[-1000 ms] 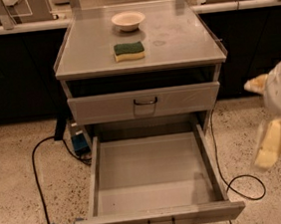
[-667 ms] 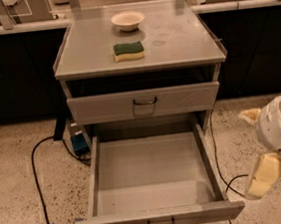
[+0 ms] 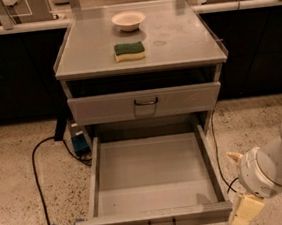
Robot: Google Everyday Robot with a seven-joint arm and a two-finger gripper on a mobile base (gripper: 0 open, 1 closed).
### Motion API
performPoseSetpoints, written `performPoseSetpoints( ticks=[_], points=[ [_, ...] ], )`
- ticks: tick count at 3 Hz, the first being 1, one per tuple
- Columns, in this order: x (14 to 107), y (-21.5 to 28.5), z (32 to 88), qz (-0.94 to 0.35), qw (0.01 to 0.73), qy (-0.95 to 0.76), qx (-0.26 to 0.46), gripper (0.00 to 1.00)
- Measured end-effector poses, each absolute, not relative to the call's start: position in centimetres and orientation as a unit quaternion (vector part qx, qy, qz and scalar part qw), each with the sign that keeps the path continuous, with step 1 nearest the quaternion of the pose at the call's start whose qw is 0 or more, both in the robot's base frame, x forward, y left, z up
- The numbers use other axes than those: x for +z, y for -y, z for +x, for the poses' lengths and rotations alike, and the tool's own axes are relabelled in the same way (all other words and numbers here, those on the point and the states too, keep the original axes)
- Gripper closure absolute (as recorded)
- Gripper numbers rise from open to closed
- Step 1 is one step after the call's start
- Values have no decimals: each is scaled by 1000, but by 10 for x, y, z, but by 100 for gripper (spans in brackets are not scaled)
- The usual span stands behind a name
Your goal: Close middle drawer
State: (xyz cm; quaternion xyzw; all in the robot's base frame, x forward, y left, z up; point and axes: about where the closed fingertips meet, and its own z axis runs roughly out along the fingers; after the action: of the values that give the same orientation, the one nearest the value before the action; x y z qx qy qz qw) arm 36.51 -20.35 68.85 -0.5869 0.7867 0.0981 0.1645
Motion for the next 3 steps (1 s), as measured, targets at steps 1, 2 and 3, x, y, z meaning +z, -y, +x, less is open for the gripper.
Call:
performPoseSetpoints(
  ticks=[1, 2, 3],
  points=[
    [689, 203, 365, -587, 165, -787, 98, 0],
    [679, 204, 362, -580, 170, -791, 99, 0],
    [634, 195, 349, -579, 164, -788, 127, 0]
  ],
)
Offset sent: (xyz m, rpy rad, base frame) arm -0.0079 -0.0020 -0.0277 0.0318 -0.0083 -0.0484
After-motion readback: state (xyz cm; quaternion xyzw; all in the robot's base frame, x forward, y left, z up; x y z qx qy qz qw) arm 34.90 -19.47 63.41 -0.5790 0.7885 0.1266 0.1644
